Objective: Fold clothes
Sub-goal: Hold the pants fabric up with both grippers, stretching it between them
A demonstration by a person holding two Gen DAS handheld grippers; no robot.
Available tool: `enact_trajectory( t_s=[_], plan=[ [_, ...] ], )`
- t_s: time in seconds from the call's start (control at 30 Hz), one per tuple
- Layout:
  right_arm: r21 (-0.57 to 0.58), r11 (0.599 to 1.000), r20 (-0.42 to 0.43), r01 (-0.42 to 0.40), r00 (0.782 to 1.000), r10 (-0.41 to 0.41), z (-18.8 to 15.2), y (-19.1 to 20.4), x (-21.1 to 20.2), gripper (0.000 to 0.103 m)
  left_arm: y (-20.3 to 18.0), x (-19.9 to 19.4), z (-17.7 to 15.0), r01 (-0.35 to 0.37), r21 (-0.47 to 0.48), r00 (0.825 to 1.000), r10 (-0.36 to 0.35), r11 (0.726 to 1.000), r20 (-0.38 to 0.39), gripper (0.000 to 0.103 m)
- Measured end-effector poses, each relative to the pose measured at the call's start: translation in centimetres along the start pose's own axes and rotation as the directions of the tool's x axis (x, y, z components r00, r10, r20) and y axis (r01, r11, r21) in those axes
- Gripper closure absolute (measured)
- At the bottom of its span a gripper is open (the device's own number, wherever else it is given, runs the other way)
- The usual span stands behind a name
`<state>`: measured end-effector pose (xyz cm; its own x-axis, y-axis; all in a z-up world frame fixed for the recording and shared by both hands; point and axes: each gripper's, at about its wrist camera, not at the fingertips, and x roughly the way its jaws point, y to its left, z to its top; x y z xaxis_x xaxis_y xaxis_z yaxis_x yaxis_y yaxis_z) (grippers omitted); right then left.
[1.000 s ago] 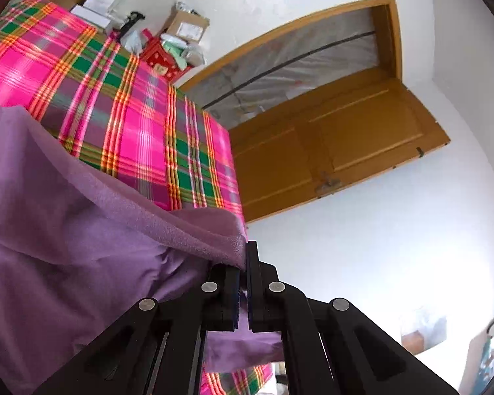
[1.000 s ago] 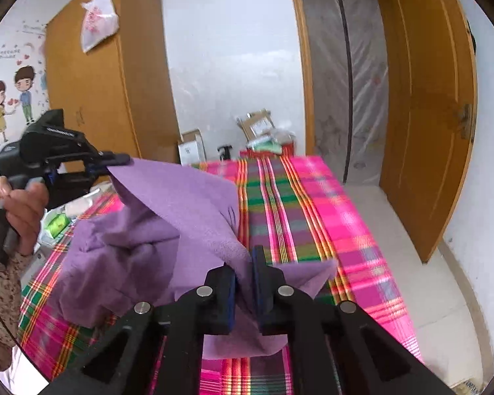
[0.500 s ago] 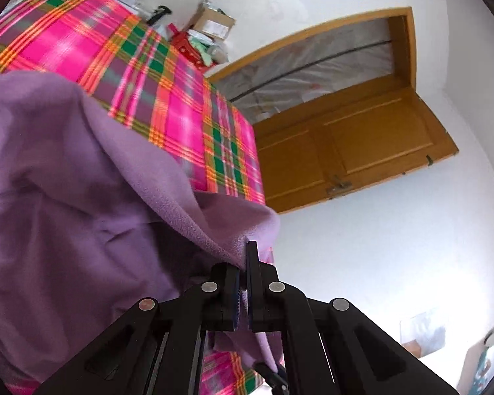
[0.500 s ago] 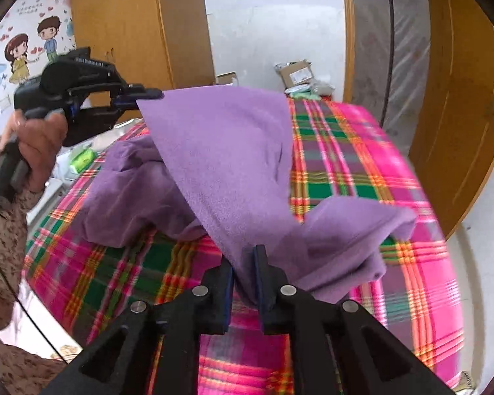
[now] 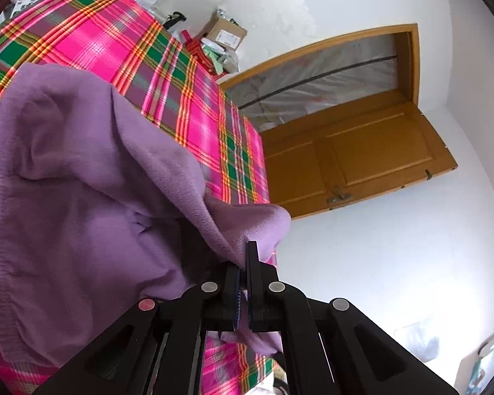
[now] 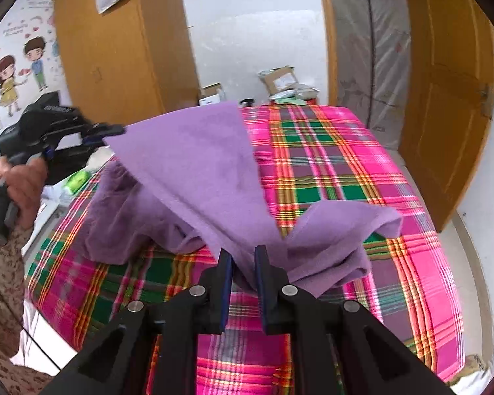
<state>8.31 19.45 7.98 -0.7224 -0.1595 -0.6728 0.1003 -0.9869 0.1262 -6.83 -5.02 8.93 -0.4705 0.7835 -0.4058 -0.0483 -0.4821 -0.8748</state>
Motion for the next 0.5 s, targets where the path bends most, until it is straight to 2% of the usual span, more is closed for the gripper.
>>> enact_trajectory(
  t_s=[0.1, 0.17, 0.3, 0.4, 0.5],
  plan=[
    [0.034, 0.999, 0.001, 0.022, 1.0, -0.022, 0.0, -0.7, 0.0, 0.09, 0.1, -0.3, 0.2, 0.001, -0.003, 1.0, -0.001, 1.0, 0.005, 0.1],
    [0.059, 0.998, 0.01, -0.007, 1.0, 0.006, 0.3, -1.1, -0.5, 0.091, 0.1, -0.3, 0.2, -0.001, -0.004, 1.0, 0.001, 1.0, 0.009, 0.1],
    [0.066, 0.997, 0.061, -0.045, 0.997, 0.041, 1.5, -1.7, -2.1, 0.1, -0.1, -0.1, 0.2, -0.008, 0.003, 1.0, 0.008, 1.0, 0.018, 0.1],
    [0.047, 0.999, 0.098, -0.008, 0.995, 0.004, 2.0, -1.9, -3.3, 0.103, 0.0, 0.0, 0.2, -0.005, 0.0, 1.0, 0.005, 1.0, 0.014, 0.1],
    [-0.007, 0.999, 0.073, -0.034, 0.997, 0.034, 1.7, -1.1, -2.9, 0.102, 0.2, 0.1, 0.2, -0.005, -0.009, 1.0, 0.005, 1.0, 0.017, 0.1]
  ],
)
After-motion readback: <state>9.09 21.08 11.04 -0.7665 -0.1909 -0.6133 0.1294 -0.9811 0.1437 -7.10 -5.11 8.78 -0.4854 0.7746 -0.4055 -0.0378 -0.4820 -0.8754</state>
